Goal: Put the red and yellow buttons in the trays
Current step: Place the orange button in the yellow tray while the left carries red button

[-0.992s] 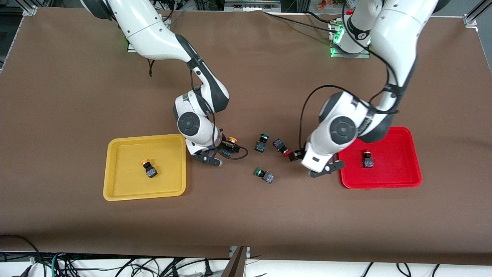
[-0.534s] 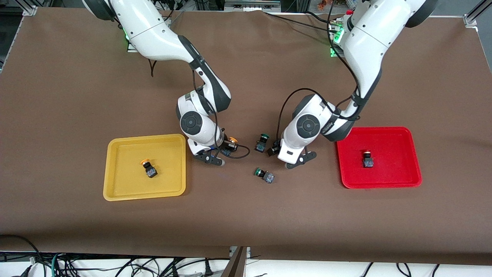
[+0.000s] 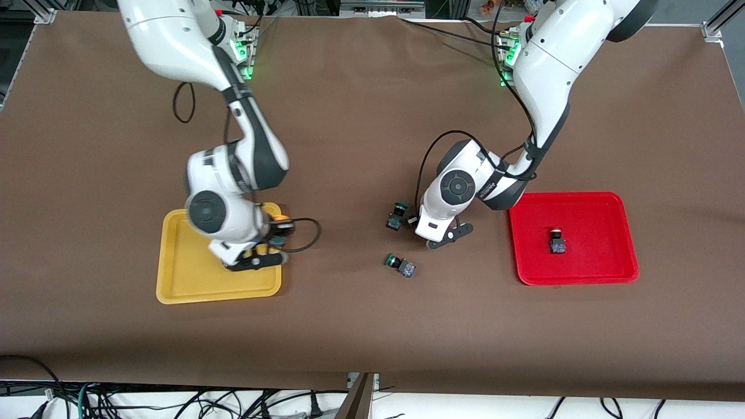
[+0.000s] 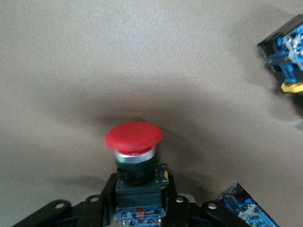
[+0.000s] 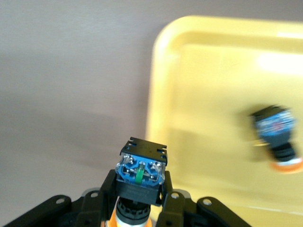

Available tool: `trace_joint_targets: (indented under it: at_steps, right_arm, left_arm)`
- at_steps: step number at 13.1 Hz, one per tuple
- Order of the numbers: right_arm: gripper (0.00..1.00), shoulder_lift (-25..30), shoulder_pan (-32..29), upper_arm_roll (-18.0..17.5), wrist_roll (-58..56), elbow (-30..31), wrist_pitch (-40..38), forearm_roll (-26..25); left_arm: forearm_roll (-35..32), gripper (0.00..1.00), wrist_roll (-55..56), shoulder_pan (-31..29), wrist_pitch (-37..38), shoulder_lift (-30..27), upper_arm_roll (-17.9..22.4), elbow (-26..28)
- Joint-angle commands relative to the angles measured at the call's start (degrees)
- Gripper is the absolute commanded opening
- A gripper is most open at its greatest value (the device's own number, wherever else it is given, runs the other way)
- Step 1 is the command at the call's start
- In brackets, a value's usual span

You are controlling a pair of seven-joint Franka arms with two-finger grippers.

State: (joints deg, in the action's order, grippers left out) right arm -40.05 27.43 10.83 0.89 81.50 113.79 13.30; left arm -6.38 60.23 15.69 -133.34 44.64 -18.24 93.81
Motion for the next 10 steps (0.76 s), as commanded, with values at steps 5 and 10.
trace_joint_targets:
  at_steps: [5,10]
  right_arm:
    - [0.99,-2.3,-0.2,0.5,-3.0,6.9,11.2,-0.4]
    - [0.99,4.3,0.0,0.7,-3.0,5.7,4.3,-0.4]
  left_arm:
    - [-0.2,0.00,-11.9,-7.4,24.2,-12.7,0.5,-2.8]
    - [-8.5,0.01,-46.6,-24.0,30.8,-14.9,0.5,-1.9]
